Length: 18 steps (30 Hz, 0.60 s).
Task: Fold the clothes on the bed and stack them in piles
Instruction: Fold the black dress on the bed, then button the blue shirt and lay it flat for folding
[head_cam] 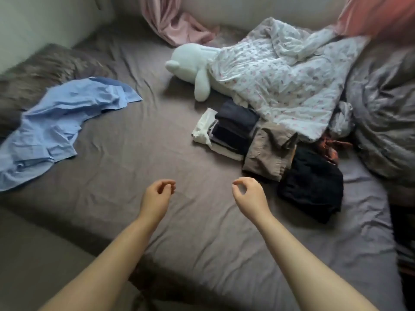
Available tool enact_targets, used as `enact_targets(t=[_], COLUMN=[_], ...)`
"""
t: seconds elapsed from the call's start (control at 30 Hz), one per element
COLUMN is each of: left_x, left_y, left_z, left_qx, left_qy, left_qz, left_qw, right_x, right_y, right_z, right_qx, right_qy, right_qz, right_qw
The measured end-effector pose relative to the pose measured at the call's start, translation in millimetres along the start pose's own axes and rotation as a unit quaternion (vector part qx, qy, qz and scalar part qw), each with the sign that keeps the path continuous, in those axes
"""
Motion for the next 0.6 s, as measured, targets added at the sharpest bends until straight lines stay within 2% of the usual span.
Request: enact_targets(t=[0.17, 0.3, 0.43, 0.6], left_x=[-37.9, -63.6, -106.1, -174.4], left_y=[-182.3, -291.1, -349.2, -375.0], left_z=[7.0, 5.1, -2.8, -2.9], left_qx=[-0.005, -0.05, -0.091, -0.168], left_qy=[-0.004, -0.002, -0.001, 0.004], left_qz=[0.067, 0.109, 0.141, 0.091], left_qw=[0.998, 0.993, 0.986, 0.982], right_x=[33.3, 41.6, 33.9, 17.6], right_y=[47.4, 93.5, 155.6, 240.1], right_z=[-119.6, -188.8, -248.4, -315.0], right_qx=[-0.005, 0.016, 0.019, -0.022], right_qy=[-0.042, -0.068, -0.094, -0.085], right_qz=[-0.033, -0.052, -0.087, -0.123], right_qw=[0.999, 0.996, 0.992, 0.989])
Point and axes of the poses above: each hand's wrist, its own x-axis away from the middle knuckle, its own y-axis out of the palm, z = x × y, the point moved 3 cm from there along -x, towards the middle knuckle, and after that the axes turned 11 degrees about z, right-handed, at the moved point
